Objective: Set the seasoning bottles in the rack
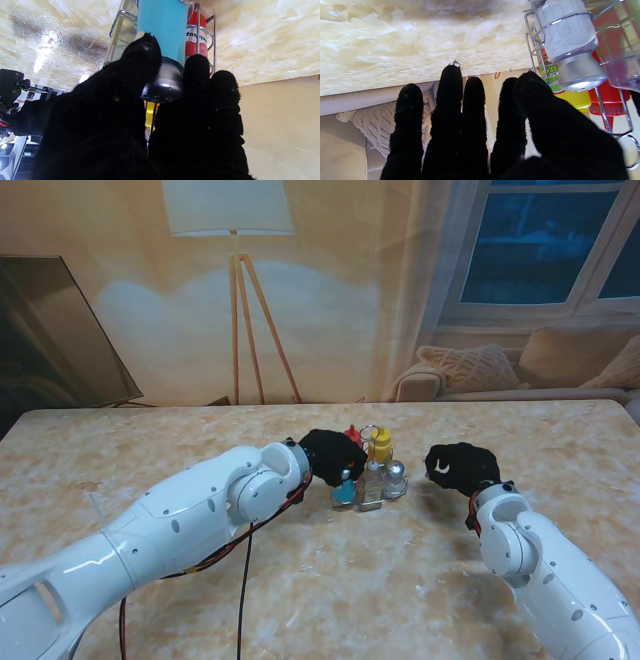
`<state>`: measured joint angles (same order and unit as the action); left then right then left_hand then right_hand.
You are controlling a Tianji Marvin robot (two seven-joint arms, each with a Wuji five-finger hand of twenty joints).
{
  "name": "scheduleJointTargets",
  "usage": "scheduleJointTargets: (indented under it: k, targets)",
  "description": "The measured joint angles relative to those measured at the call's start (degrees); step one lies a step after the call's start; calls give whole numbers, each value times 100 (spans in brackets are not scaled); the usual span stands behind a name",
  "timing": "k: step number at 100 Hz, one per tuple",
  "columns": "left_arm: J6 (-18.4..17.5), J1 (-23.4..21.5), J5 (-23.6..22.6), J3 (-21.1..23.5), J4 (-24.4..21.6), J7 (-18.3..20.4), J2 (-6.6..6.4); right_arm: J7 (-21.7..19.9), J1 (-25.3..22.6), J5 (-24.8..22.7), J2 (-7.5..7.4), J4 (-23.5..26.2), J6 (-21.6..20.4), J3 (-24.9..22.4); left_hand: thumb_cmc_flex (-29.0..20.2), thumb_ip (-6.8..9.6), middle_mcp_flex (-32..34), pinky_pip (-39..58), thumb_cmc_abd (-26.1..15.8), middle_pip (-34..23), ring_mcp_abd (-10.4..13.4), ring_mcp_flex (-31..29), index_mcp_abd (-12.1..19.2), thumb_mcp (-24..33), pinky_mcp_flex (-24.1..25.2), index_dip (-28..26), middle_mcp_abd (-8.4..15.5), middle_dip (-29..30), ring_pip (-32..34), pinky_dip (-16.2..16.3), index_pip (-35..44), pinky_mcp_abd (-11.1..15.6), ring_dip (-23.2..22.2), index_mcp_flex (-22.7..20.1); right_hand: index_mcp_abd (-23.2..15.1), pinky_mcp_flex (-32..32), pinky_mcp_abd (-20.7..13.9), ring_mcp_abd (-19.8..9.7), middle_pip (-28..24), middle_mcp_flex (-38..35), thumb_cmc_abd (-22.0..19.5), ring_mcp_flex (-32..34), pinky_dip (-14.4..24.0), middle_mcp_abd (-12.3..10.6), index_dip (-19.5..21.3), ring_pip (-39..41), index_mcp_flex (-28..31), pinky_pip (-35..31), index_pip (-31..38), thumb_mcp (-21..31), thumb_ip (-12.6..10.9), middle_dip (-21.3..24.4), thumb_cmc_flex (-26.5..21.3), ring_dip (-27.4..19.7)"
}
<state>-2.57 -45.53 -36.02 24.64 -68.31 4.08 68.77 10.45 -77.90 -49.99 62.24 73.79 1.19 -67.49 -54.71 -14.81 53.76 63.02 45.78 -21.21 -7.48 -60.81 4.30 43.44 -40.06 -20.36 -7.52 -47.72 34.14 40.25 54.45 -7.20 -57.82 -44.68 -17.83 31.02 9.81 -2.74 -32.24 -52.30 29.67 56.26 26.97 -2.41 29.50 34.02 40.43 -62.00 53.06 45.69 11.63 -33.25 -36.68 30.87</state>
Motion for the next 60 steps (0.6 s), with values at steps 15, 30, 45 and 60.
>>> scheduleJointTargets:
  k: [15,30,45,60]
  targets:
    - [-19,25,-2,-63,48,-59,11,0,0,-1,0,-1,-2,0,0,-1,-1,1,1,0,0,1,0,0,2,6,-4,-3,2,0,8,0,-9,0,0,0,0,0,0,0,0,0,0,0,0,0,0,0,0,1,0,0,0,0]
    - [-23,41,28,-110,115,-64,43,1,-3,-4,0,-1,-1,-4,0,-3,-1,3,2,0,0,2,0,0,13,10,-12,-4,2,0,8,0,-55,0,0,0,0,0,0,0,0,0,0,0,0,1,0,-1,0,1,0,0,0,0]
    - [-22,42,95,-124,132,-46,56,2,-3,-9,0,-1,1,-4,0,-3,-214,13,2,-391,3,78,0,1,102,6,-66,116,4,0,8,0,-57,2,0,0,0,0,-3,-117,0,0,0,0,0,1,0,-1,0,2,0,0,0,0]
    - [-21,43,141,-144,133,-1,57,4,-3,-17,0,0,11,-4,78,-3,-598,-108,-24,-977,4,303,-86,51,318,-89,-132,484,-3,0,-142,0,-57,23,0,2,0,0,-3,-116,0,0,0,0,0,2,0,-2,0,2,0,0,0,0]
